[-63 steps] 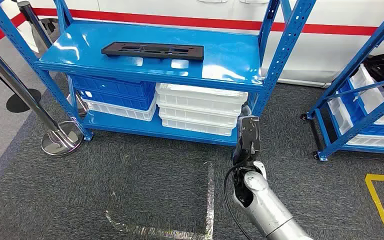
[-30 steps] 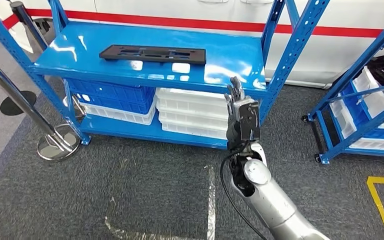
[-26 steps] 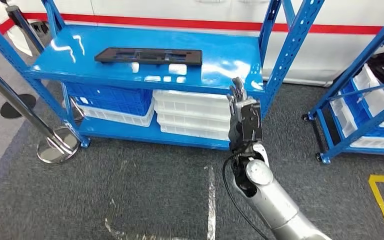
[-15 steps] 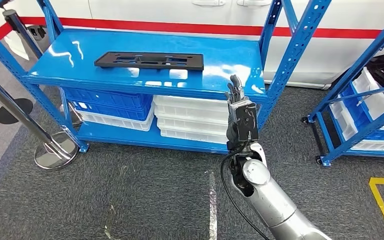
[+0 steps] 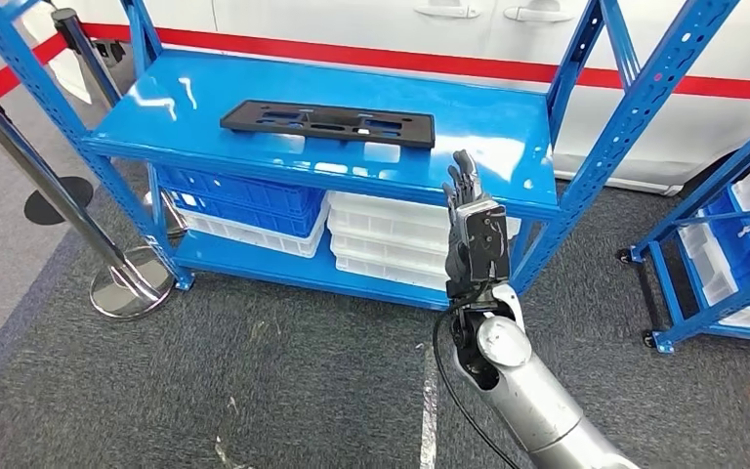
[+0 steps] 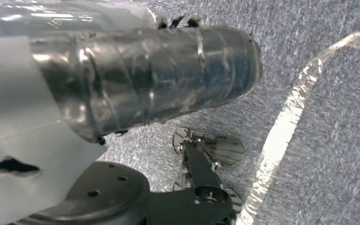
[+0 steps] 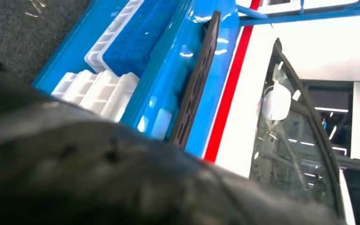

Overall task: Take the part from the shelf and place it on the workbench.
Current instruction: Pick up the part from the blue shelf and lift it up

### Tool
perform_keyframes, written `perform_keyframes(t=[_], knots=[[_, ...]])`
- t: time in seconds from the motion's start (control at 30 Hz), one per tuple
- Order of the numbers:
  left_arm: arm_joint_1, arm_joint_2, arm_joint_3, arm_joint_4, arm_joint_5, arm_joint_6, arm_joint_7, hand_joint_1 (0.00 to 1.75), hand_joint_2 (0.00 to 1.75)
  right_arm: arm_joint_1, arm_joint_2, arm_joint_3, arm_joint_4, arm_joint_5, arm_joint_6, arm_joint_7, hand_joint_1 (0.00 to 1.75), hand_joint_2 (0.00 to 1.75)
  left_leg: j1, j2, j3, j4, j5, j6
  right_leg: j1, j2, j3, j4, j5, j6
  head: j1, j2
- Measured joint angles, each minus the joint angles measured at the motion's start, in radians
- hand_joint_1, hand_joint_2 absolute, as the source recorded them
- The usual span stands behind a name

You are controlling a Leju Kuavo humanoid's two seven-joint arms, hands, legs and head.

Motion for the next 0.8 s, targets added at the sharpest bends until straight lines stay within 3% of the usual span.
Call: perform_keyframes(t=[0.13,0.2,0.27,0.3,0.33,0.4,0.43,0.5,0.63,0.67,0.73,0.8], knots=[[0.0,-0.001,-0.005,0.0,0.0,0.0,0.001,0.0,0.0,-0.001,-0.001,0.0,-0.001,-0.002,0.001,0.001,0.0,0.0,-0.001,0.01,-0.006,0.019,-0.019,-0.022,-0.009,-0.003,0.018,-0.024,0.001,-0.014,-0.002,0.0],[-0.001,-0.001,-0.008,0.0,-0.001,0.0,0.001,0.0,0.0,-0.002,-0.001,0.0,-0.002,-0.003,0.002,0.003,0.0,0.0,0.001,0.019,-0.05,0.112,-0.066,-0.031,-0.012,-0.006,0.029,-0.031,-0.001,-0.022,-0.006,0.0],[-0.002,-0.001,-0.012,0.0,-0.004,-0.001,0.0,0.0,0.0,-0.002,-0.001,0.0,-0.002,-0.003,0.005,0.009,0.0,0.0,0.005,0.021,-0.115,0.224,-0.102,-0.038,-0.011,-0.009,0.032,-0.03,-0.007,-0.026,-0.007,0.0],[-0.001,-0.001,-0.013,0.0,-0.005,-0.001,-0.002,0.0,0.0,-0.001,-0.001,0.0,-0.002,-0.004,0.005,0.013,0.0,0.0,0.006,0.022,-0.133,0.247,-0.098,-0.041,-0.011,-0.01,0.035,-0.029,-0.012,-0.026,-0.007,0.0],[-0.001,-0.001,-0.014,0.0,-0.006,-0.001,-0.003,0.0,0.0,-0.001,-0.001,0.0,-0.001,-0.005,0.006,0.016,0.0,0.0,0.008,0.024,-0.131,0.235,-0.076,-0.043,-0.011,-0.01,0.039,-0.028,-0.018,-0.025,-0.007,0.0],[0.0,-0.001,-0.014,0.0,-0.008,-0.001,-0.007,0.0,0.0,-0.001,-0.001,0.0,0.001,-0.007,0.007,0.018,0.0,0.0,0.01,0.029,-0.084,0.128,-0.008,-0.041,-0.012,-0.009,0.052,-0.025,-0.032,-0.019,-0.008,0.0],[-0.002,-0.001,-0.016,0.0,-0.009,-0.001,-0.009,0.0,0.0,-0.001,-0.001,0.0,0.001,-0.007,0.008,0.019,0.0,0.0,0.008,0.032,-0.055,0.069,0.012,-0.038,-0.011,-0.009,0.057,-0.022,-0.039,-0.013,-0.008,0.0],[-0.006,-0.001,-0.02,0.0,-0.014,-0.001,-0.011,0.0,0.0,-0.003,-0.001,0.0,0.001,-0.008,0.01,0.02,0.0,0.0,0.004,0.033,-0.021,0.005,0.015,-0.026,-0.007,-0.009,0.065,-0.02,-0.048,-0.001,-0.008,0.0],[-0.007,-0.001,-0.026,0.0,-0.02,-0.001,-0.011,0.0,0.0,-0.005,-0.002,0.0,0.001,-0.008,0.014,0.025,0.0,0.0,0.005,0.027,0.011,-0.013,-0.004,0.003,-0.009,-0.009,0.063,0.016,-0.059,0.018,-0.006,0.0],[-0.006,-0.001,-0.027,0.0,-0.021,-0.001,-0.01,0.0,0.0,-0.006,-0.003,0.0,0.001,-0.008,0.014,0.027,0.0,0.0,0.006,0.026,0.022,-0.015,-0.009,0.009,-0.01,-0.008,0.041,0.058,-0.071,0.022,-0.005,0.0],[-0.007,-0.001,-0.031,0.0,-0.023,-0.003,-0.009,0.0,0.0,-0.007,-0.004,0.0,0.001,-0.008,0.014,0.029,0.0,0.0,0.006,0.026,0.041,-0.016,-0.023,0.018,-0.01,-0.007,-0.038,0.177,-0.102,0.026,-0.003,0.0],[-0.006,-0.001,-0.034,0.0,-0.024,-0.005,-0.007,0.0,0.0,-0.002,-0.004,0.0,0.002,-0.008,0.015,0.03,0.0,0.0,0.005,0.023,0.061,-0.016,-0.041,0.02,-0.011,-0.006,-0.112,0.252,-0.122,0.026,-0.002,0.0]])
